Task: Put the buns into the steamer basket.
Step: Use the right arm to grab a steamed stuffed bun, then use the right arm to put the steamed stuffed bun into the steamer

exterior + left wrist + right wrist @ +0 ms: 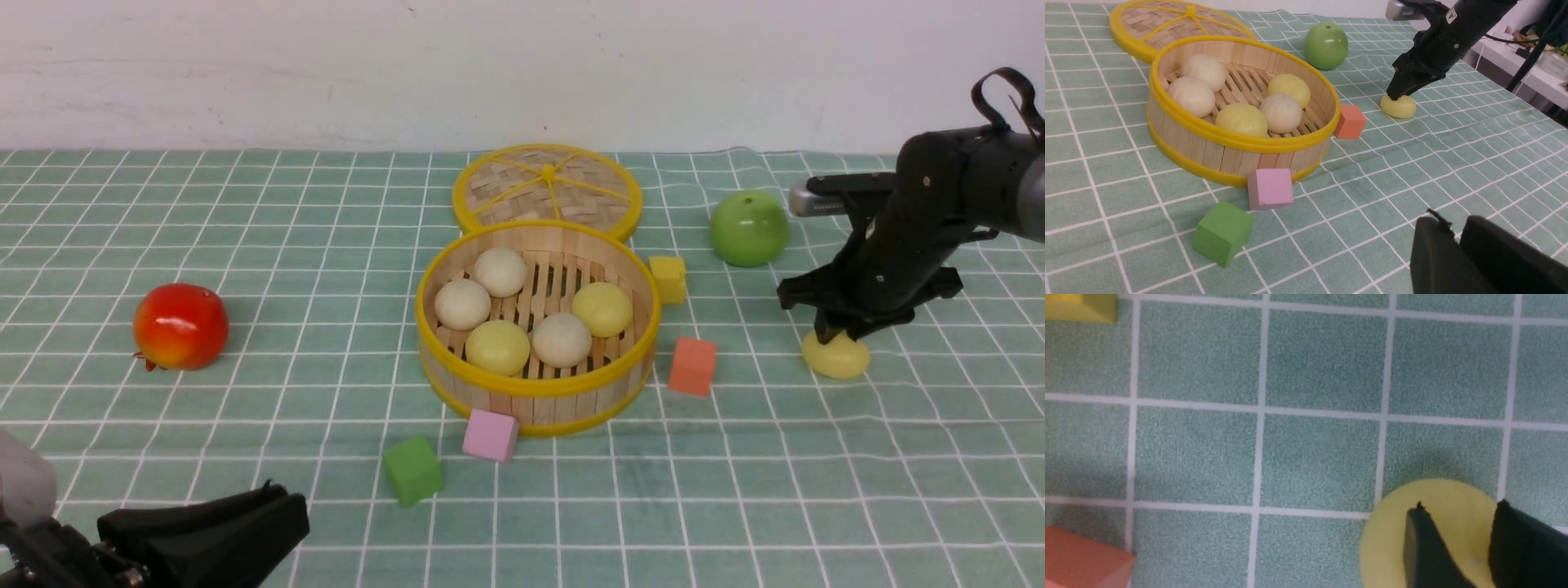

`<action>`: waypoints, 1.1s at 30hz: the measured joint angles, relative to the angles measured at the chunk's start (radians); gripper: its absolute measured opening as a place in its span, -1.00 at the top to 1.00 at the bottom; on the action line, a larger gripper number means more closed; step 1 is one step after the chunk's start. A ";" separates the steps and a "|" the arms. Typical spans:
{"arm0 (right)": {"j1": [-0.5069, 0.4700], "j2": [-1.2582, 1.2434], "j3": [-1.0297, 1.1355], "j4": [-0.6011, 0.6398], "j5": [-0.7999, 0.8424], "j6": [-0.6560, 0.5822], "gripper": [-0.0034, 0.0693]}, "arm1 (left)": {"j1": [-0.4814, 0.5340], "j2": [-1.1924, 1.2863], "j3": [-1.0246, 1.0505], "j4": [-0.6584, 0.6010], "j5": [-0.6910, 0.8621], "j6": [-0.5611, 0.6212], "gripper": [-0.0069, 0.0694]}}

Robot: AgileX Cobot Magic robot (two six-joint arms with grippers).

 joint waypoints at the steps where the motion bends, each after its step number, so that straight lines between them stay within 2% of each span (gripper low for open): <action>1: 0.000 0.000 0.000 0.000 0.001 -0.018 0.41 | 0.000 0.000 0.000 0.000 0.000 0.000 0.58; 6: 0.000 -0.007 0.000 0.020 0.023 -0.087 0.88 | 0.000 0.000 0.000 0.000 0.000 0.000 0.56; 13: 0.044 -0.133 -0.001 0.106 0.043 -0.159 0.91 | 0.000 0.000 0.000 0.000 0.000 0.000 0.53; 19: 0.167 -0.195 -0.024 0.307 -0.112 -0.300 0.91 | 0.000 0.000 0.000 0.000 0.000 0.000 0.53; 23: 0.271 -0.139 -0.059 0.454 -0.240 -0.453 0.90 | 0.000 0.000 0.000 0.000 0.000 0.000 0.53; 27: 0.337 -0.043 -0.122 0.497 -0.291 -0.529 0.90 | 0.000 0.000 0.000 0.000 0.000 0.000 0.53; 33: 0.345 0.084 -0.222 0.501 -0.296 -0.540 0.89 | 0.000 0.000 0.000 0.000 0.000 0.000 0.52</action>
